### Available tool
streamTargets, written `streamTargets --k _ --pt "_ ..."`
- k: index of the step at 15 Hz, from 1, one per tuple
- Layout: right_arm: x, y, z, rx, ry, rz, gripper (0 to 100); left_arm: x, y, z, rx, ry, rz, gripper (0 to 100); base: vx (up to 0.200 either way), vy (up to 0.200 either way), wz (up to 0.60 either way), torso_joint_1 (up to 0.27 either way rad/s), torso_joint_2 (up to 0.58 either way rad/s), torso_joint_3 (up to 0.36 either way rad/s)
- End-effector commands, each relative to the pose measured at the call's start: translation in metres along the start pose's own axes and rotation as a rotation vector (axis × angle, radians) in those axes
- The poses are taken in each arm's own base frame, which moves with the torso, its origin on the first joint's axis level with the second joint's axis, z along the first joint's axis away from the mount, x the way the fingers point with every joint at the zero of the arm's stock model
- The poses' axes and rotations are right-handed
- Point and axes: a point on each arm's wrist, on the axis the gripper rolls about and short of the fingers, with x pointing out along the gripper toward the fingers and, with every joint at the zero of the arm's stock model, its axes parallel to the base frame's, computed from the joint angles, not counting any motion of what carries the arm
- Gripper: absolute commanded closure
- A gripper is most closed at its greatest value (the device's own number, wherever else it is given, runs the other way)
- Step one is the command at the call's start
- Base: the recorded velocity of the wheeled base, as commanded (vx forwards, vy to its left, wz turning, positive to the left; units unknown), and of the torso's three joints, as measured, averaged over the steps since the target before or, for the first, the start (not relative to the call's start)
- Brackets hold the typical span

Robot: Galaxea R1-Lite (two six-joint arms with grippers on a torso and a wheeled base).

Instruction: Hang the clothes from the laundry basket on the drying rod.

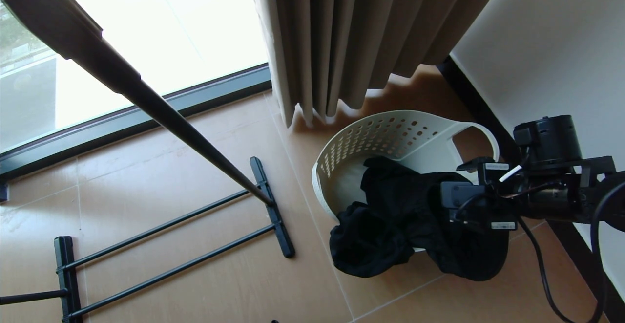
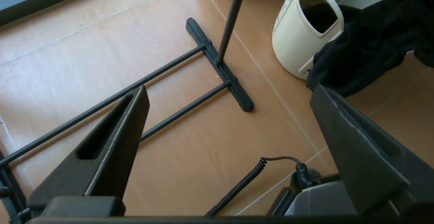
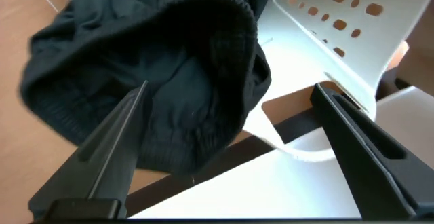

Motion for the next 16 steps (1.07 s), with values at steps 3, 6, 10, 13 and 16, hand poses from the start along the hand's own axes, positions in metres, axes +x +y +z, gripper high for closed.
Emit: streamTargets --k 3,6,10,13,16 --pt "0.028 -0.013 0.006 -0.029 0.004 0.006 0 0.000 0.000 0.000 -0.002 0.000 0.002 0 0.000 0.000 0.00 0.000 0.00 0.000" --pt "0.038 -0.020 0.009 -0.038 0.004 -0.001 0 0.000 0.000 0.000 -0.003 0.000 0.002 0 0.000 0.000 0.00 0.000 0.00 0.000" --pt "0.055 -0.020 0.011 -0.042 0.026 0.018 0 0.000 0.000 0.000 -0.003 0.000 0.002 0 0.000 0.000 0.00 0.000 0.00 0.000" --pt "0.064 -0.016 0.011 -0.046 0.030 0.039 0 0.000 0.000 0.000 -0.003 0.000 0.002 0 0.000 0.000 0.00 0.000 0.00 0.000" --pt "0.069 -0.017 0.012 -0.045 0.030 0.038 0 0.000 0.000 0.000 -0.003 0.000 0.004 0 0.000 0.000 0.00 0.000 0.00 0.000"
